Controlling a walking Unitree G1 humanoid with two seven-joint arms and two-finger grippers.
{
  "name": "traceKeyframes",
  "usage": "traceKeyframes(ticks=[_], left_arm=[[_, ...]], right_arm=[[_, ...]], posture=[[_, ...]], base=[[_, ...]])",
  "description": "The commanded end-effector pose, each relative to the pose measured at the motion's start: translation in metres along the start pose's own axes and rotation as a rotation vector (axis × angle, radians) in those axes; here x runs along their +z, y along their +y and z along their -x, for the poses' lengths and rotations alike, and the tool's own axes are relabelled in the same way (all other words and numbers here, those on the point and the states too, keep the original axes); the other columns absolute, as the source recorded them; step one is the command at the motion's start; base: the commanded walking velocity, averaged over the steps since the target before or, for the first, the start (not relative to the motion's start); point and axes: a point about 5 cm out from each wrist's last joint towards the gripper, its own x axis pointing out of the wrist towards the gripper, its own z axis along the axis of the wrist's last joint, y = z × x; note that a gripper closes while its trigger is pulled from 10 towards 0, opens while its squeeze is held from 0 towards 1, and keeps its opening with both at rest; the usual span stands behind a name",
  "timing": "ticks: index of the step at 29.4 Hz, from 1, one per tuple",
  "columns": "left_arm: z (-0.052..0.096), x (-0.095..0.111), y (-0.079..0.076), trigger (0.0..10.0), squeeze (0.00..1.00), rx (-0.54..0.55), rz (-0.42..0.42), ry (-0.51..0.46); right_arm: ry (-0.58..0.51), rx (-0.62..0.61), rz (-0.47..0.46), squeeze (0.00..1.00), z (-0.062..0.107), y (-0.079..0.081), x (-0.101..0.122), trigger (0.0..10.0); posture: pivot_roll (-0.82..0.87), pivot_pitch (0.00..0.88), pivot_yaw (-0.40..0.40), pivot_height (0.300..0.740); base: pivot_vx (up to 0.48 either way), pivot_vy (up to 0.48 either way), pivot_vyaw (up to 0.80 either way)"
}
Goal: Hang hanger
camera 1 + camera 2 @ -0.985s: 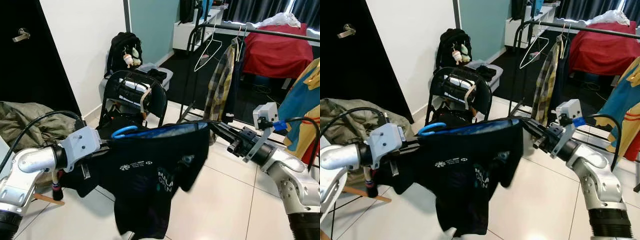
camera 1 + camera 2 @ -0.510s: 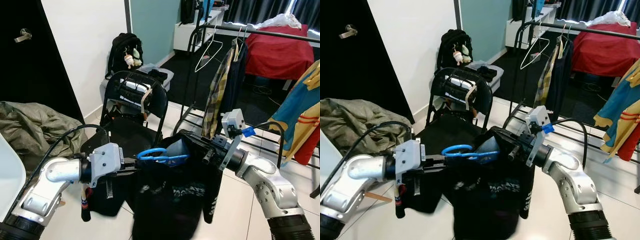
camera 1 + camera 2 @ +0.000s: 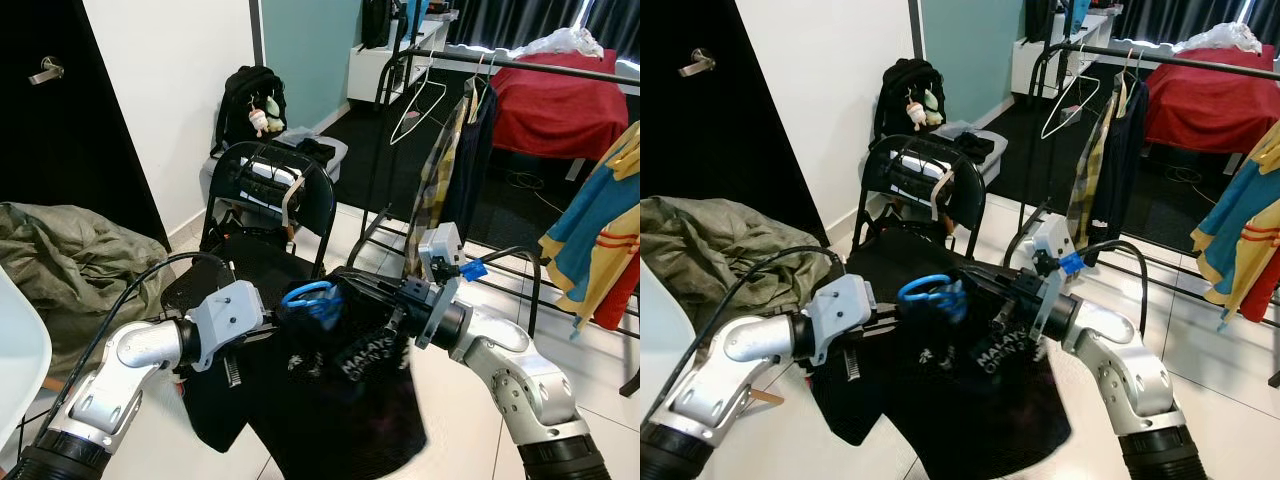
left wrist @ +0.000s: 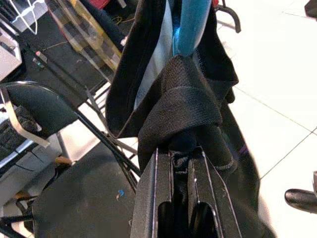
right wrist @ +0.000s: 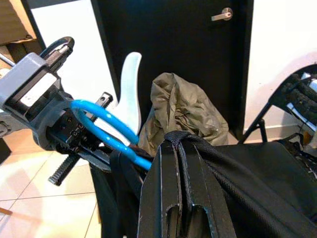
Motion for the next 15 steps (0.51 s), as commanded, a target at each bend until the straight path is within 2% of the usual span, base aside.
traceKeyframes(ticks=[1, 2, 6, 15], left_arm=[[0.007, -0.008, 0.007, 10.0, 0.0, 0.041, 0.01, 0.044], [0.007, -0.008, 0.007, 10.0, 0.0, 0.041, 0.01, 0.044], [0.036, -0.027, 0.02, 10.0, 0.0, 0.085, 0.001, 0.18], [0.042, -0.026, 0.023, 10.0, 0.0, 0.085, -0.005, 0.198]], right_arm=[[-0.011, -0.017, 0.018, 0.0, 0.007, -0.002, 0.005, 0.0], [-0.011, -0.017, 0.018, 0.0, 0.007, -0.002, 0.005, 0.0], [0.015, -0.162, 0.057, 0.0, 0.036, -0.025, 0.01, 0.0], [0.042, -0.199, 0.053, 0.0, 0.037, -0.029, 0.003, 0.0]], posture=[[-0.08, 0.014, -0.001, 0.74], [-0.08, 0.014, -0.001, 0.74], [-0.07, 0.014, 0.002, 0.74], [-0.07, 0.012, 0.0, 0.74]], base=[[0.0, 0.0, 0.0], [0.0, 0.0, 0.0], [0.0, 0.0, 0.0], [0.0, 0.0, 0.0]])
